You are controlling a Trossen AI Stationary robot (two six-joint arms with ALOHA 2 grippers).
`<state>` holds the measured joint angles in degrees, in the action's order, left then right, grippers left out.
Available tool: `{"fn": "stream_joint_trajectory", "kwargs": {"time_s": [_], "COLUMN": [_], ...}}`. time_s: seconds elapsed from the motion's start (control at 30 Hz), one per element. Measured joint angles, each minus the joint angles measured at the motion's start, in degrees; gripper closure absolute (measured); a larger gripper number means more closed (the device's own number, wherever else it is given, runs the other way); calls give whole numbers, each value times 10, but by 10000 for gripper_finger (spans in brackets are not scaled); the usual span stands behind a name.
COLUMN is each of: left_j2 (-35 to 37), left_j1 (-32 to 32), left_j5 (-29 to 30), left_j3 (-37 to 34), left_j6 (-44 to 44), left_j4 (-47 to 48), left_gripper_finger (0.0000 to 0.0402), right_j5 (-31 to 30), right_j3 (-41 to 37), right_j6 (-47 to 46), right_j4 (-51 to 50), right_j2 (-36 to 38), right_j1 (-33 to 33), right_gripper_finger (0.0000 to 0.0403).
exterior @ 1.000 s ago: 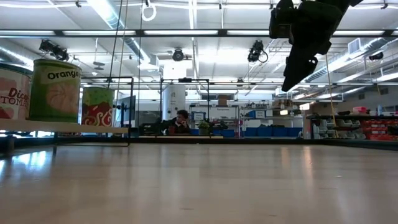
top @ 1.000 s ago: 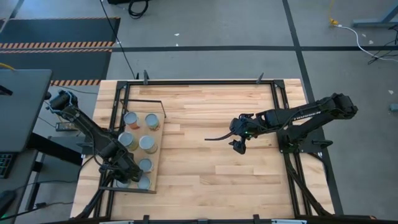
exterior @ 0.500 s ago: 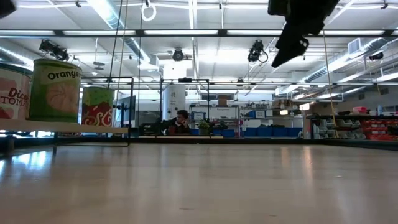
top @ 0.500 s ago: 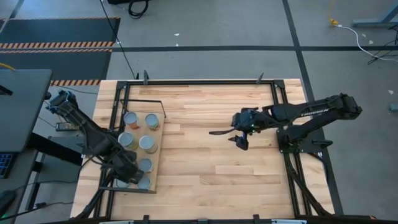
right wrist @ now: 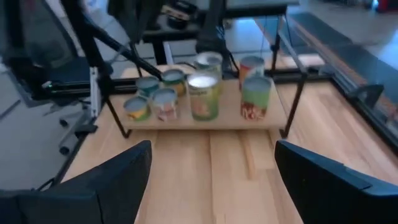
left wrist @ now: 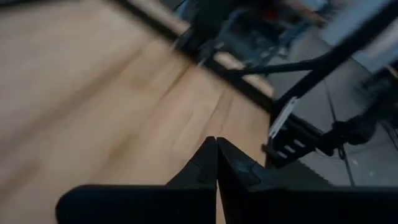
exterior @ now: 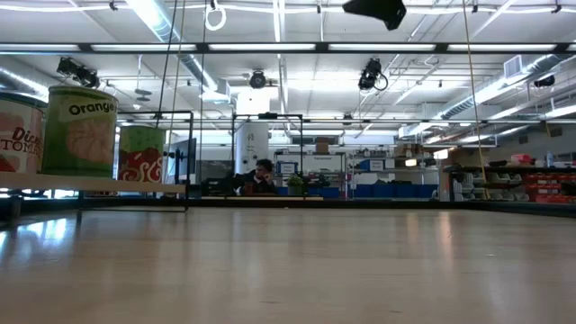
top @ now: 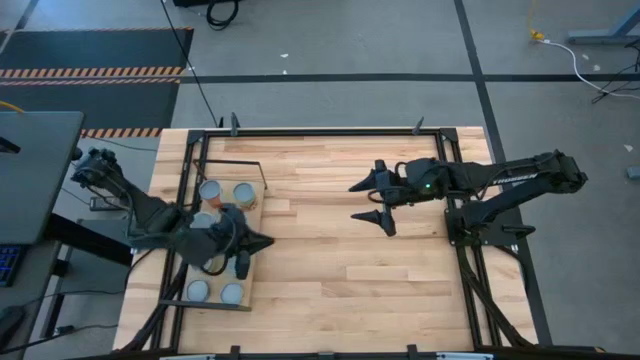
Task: Pick and place cans onto a shelf
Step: Return to Home Position
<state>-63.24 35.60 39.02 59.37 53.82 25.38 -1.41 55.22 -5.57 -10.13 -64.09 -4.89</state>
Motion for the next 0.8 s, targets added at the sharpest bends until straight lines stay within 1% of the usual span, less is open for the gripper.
{"fn": "stream_joint_trajectory", "kwargs": {"time_s": [0.13, 0.27, 0.33, 0.4, 0.43, 0.5, 0.57, 0.63, 0.7, 0.8], "left_j2": [0, -6, -6, -1, 4, 13, 19, 19, 19, 17], "left_j1": [-73, -155, -187, -211, -219, -229, -237, -243, -246, -246], "left_j5": [-66, -131, -165, -201, -208, -205, -185, -170, -163, -163], "left_j3": [3, 3, 3, 3, 3, 3, 3, 3, 3, 3], "left_j6": [-170, -275, -316, -359, -376, -403, -412, -413, -412, -402], "left_j4": [-67, -98, -110, -128, -130, -129, -126, -129, -125, -127], "left_gripper_finger": [396, 396, 396, 397, 397, 397, 397, 394, 389, 381], "right_j5": [17, 17, 21, 32, 33, 33, 27, 22, 21, 20], "right_j3": [0, 0, 0, 0, 0, 0, 0, 0, 0, 0], "right_j6": [9, -6, -6, -7, -9, -17, -16, -14, -18, -23], "right_j4": [-5, 17, 34, 44, 42, 35, 32, 32, 32, 32], "right_j2": [18, 33, 40, 45, 47, 47, 45, 41, 35, 32], "right_j1": [-6, -14, -19, -19, -19, -21, -21, -21, -21, -21], "right_gripper_finger": [55, 61, 78, 109, 127, 169, 208, 237, 255, 268]}}
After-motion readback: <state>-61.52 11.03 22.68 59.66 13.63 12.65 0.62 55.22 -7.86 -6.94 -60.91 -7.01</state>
